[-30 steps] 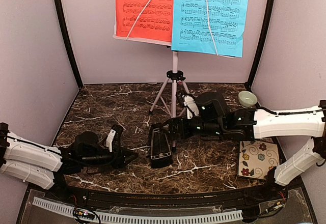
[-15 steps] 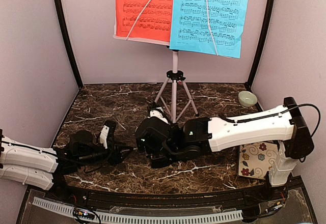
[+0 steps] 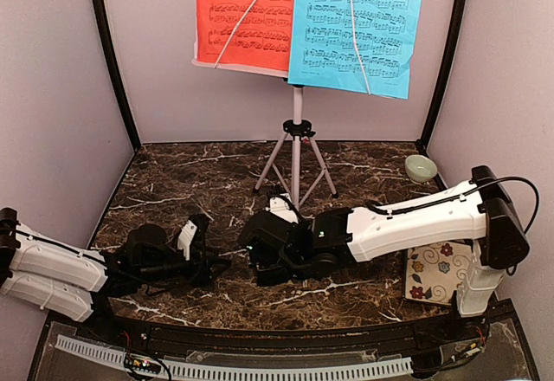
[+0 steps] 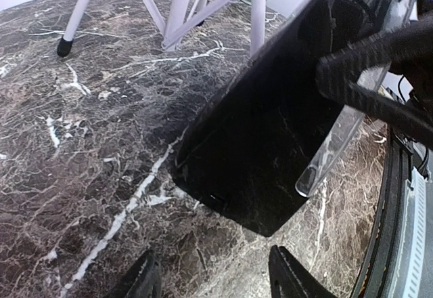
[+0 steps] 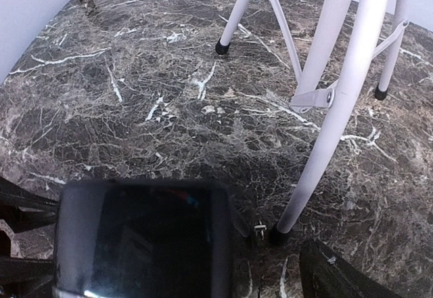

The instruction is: Set up the instrument practice props

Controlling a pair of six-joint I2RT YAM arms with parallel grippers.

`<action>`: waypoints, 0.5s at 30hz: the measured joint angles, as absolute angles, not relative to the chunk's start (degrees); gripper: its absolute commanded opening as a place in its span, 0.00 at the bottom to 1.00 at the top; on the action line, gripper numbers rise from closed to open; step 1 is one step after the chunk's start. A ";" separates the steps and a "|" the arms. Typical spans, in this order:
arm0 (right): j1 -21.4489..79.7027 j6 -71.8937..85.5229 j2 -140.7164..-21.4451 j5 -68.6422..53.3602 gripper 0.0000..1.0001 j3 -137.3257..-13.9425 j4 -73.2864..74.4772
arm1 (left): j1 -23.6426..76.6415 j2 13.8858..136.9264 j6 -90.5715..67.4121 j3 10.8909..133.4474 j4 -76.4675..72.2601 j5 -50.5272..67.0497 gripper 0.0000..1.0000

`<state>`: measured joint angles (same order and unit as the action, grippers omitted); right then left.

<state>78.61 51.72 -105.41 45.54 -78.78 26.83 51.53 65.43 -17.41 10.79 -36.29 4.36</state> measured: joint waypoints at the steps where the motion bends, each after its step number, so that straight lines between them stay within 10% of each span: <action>1: 78.04 51.75 -105.41 44.91 0.87 -78.50 26.04 | 51.53 66.13 -17.06 10.79 -36.62 4.73 0.57; 15: 76.20 48.05 -103.77 41.17 0.61 -75.68 18.63 | 51.62 71.33 -7.75 11.44 -38.54 7.07 0.73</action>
<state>76.20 48.05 -103.77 41.17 -75.68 18.63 51.62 71.33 -7.75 11.44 -38.54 7.07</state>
